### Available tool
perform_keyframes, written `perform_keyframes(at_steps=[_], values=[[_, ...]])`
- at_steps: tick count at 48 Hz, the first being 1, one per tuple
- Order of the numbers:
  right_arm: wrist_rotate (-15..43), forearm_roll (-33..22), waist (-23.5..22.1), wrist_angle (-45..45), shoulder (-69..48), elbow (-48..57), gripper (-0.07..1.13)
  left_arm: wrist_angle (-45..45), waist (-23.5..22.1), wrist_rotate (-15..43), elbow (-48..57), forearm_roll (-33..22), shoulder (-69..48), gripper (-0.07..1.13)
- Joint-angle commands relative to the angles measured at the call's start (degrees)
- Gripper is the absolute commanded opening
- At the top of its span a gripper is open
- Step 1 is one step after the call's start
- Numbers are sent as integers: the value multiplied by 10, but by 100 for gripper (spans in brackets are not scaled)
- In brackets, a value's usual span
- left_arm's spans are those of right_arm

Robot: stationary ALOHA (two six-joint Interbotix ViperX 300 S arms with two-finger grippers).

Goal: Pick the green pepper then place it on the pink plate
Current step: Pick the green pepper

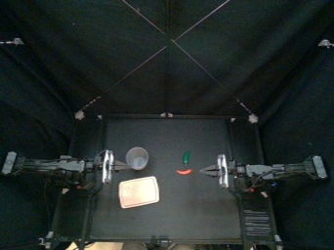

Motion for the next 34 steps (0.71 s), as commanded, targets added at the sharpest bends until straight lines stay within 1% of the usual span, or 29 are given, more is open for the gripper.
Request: perform_keyframes(at_steps=[1, 7, 12, 15, 16, 18, 19, 20, 22, 27, 28, 31, 34], values=[[13, 15, 2, -3, 17, -6, 0, 20, 2, -2, -14, -9, 7, 2], [40, 68, -3, -2, 40, -13, 5, 37, 2, 1, -17, -11, 7, 3], [63, 105, -15, 7, 71, -19, 18, 40, 5, 1, -16, -9, 7, 3], [76, 122, -27, 18, 90, -25, 29, 42, 8, 1, -14, -9, 7, 3], [80, 132, -34, 25, 98, -28, 36, 44, 10, 2, -14, -9, 7, 3], [90, 145, -42, 36, 112, -33, 45, 47, 13, 2, -14, -9, 7, 3], [91, 149, -44, 38, 114, -33, 47, 49, 15, 2, -14, -8, 7, 3], [98, 161, -50, 45, 125, -36, 55, 52, 18, 2, -14, -7, 7, 3], [108, 171, -57, 54, 139, -40, 65, 54, 21, 2, -13, -8, 7, 3], [129, 187, -81, 68, 177, -51, 89, 56, 29, 3, -12, -7, 7, 3], [133, 189, -88, 69, 188, -53, 95, 56, 30, 3, -11, -7, 7, 3], [142, 195, -105, 69, 212, -56, 104, 56, 31, 3, -11, -8, 7, 3], [154, 198, -122, 70, 236, -59, 105, 57, 30, 3, -11, -7, 8, 3]])
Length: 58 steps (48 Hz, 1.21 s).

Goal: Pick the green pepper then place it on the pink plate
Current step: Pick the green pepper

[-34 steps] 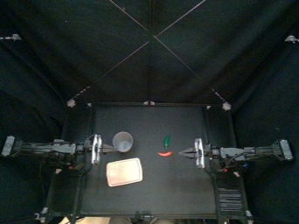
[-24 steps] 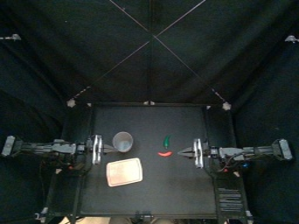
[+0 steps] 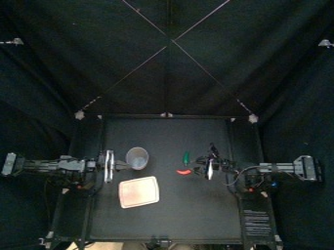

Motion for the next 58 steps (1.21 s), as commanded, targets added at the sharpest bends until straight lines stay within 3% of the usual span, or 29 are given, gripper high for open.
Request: perform_keyframes(at_steps=[1, 12, 25, 36, 58], values=[[15, 6, -32, -1, 35, -17, 105, -3, 1, 0, -11, 2, 4, 3], [68, 19, -105, 7, 132, -34, 104, -2, 1, 0, -7, 0, 4, 3], [136, 22, -142, 107, 229, -98, 104, -2, 2, -2, 4, -2, 4, 3], [142, 14, -171, 189, 301, -153, 104, -2, 2, -1, 5, -2, 4, 3], [142, -11, -167, 257, 370, -217, 103, -2, 3, -4, 14, -5, 4, 3]])
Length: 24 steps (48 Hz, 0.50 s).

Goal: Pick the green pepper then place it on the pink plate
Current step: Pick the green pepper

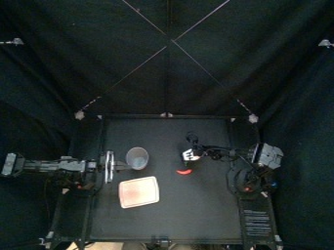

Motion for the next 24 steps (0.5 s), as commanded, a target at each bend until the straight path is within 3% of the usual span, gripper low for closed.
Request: perform_keyframes(at_steps=[1, 11, 24], values=[[0, -16, 1, 18, -6, -17, 103, -3, 1, -1, -8, -5, 4, 3], [4, -36, 9, 28, -2, -22, 97, -3, 2, 0, -7, -7, 4, 3], [18, -54, 19, 28, 4, -25, 74, -3, 2, -1, -4, -9, 4, 3]])
